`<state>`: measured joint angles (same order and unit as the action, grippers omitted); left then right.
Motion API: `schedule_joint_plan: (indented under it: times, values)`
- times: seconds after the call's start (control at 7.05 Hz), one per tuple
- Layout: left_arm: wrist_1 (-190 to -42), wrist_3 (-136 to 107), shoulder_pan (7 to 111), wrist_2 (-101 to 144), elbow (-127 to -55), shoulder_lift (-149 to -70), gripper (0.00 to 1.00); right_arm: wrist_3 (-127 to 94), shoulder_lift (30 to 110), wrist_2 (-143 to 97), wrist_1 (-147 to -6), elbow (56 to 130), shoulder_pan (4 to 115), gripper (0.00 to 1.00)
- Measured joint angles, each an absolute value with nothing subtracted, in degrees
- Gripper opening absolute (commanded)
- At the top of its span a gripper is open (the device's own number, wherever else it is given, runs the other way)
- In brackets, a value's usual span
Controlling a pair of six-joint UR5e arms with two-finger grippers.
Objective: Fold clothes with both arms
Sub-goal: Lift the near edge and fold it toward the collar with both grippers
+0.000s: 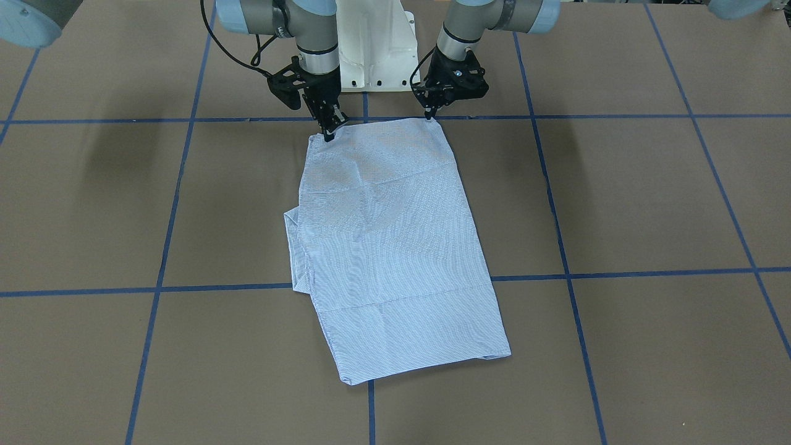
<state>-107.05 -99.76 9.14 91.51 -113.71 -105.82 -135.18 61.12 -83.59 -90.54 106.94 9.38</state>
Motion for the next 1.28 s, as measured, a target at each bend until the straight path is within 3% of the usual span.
schedule_joint_plan:
  times: [0.57, 1.14, 1.28]
  values:
    - [-105.3, -99.2, 9.7, 93.4, -121.1, -105.6, 0.00, -134.9, 61.9, -84.2, -94.2, 115.4, 11.1, 0.00]
    - [-91.9, -99.7, 10.0, 98.6, -137.8, -106.4, 0.00, -135.2, 65.7, -83.8, -108.1, 136.7, 5.7, 0.00]
    - [-87.8, -99.1, 11.2, 100.3, -139.3, -107.7, 0.00, -134.7, 65.0, -83.9, -111.0, 138.0, 6.0, 0.00]
